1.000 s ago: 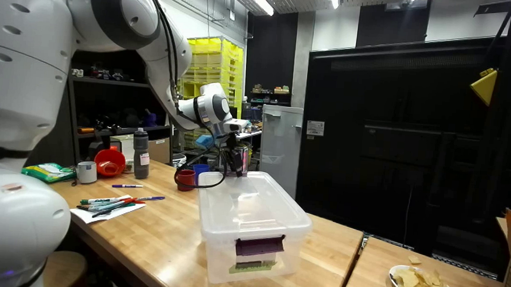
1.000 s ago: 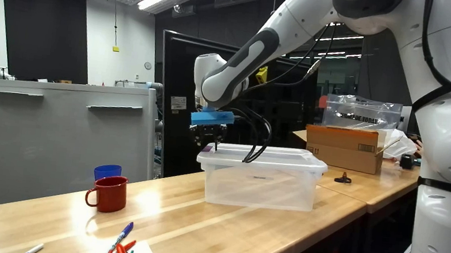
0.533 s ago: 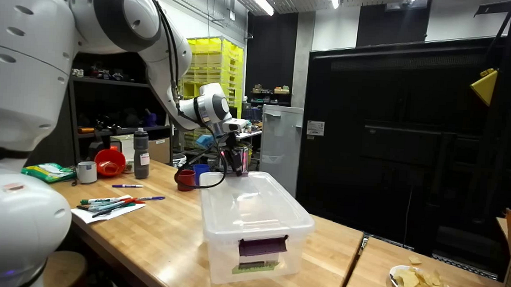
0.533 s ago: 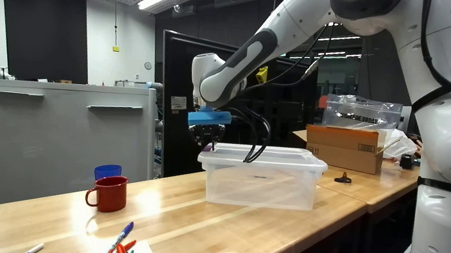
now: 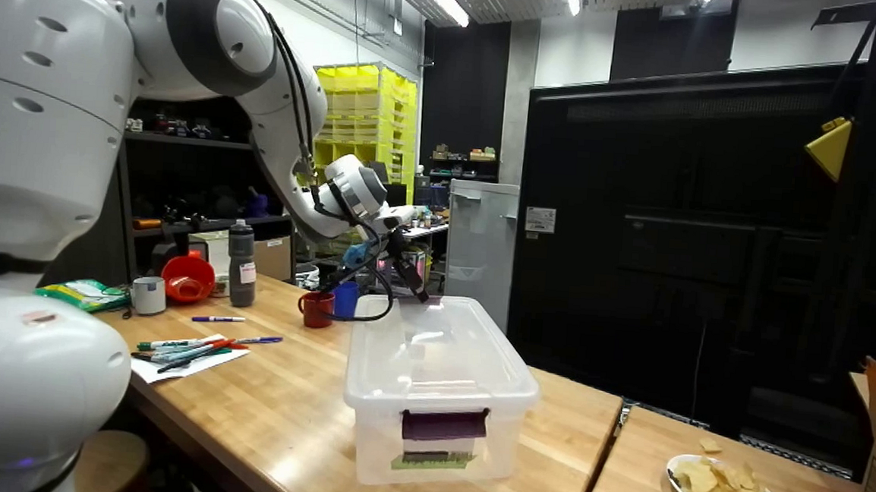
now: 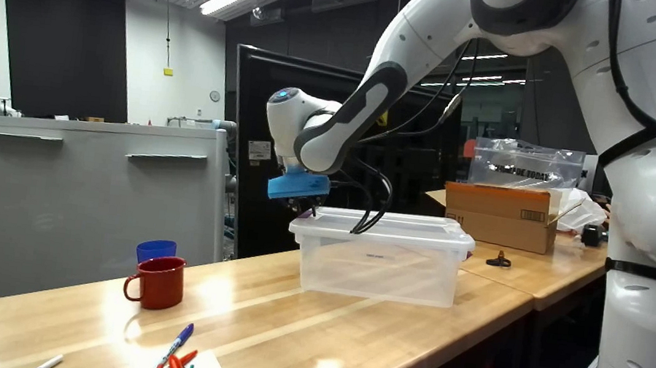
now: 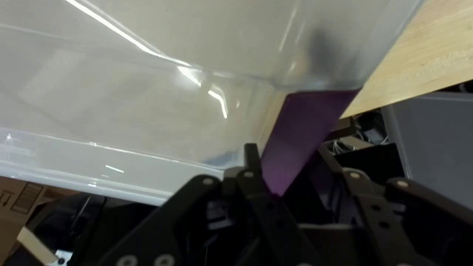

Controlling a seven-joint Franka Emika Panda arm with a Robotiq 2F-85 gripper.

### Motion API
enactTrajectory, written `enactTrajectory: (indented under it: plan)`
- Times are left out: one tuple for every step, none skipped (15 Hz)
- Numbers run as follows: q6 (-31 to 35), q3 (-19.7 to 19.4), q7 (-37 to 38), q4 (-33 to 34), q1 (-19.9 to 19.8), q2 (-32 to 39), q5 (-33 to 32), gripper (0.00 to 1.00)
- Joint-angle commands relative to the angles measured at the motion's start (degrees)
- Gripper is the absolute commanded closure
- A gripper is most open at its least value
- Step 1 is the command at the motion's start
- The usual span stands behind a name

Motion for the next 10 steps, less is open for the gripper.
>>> enactTrajectory:
  plan:
    - [-3.62,-0.41,15.49,1.69,4.43,3.67,-16.43,0.87]
    - [-5.88,0.43,19.71,1.94,5.3,4.66,-21.28,0.87]
    - [-8.52,1.3,23.43,2.16,5.95,5.48,-25.71,0.87]
    - [-11.85,2.41,26.7,2.29,6.69,6.16,-29.64,0.87]
    - [-15.21,3.54,29.36,2.66,7.2,7.08,-33.01,0.87]
    - [-18.97,4.83,31.63,2.77,7.82,7.78,-35.94,0.87]
    - [-22.81,6.09,33.5,3.16,8.34,8.86,-38.61,0.87]
    - [-26.62,7.36,35.09,3.3,9.01,9.83,-40.93,0.87]
    - [-30.35,8.52,36.28,3.78,9.65,11.04,-42.92,0.87]
    - [-33.96,9.61,37.27,3.92,10.32,12.12,-44.87,0.87]
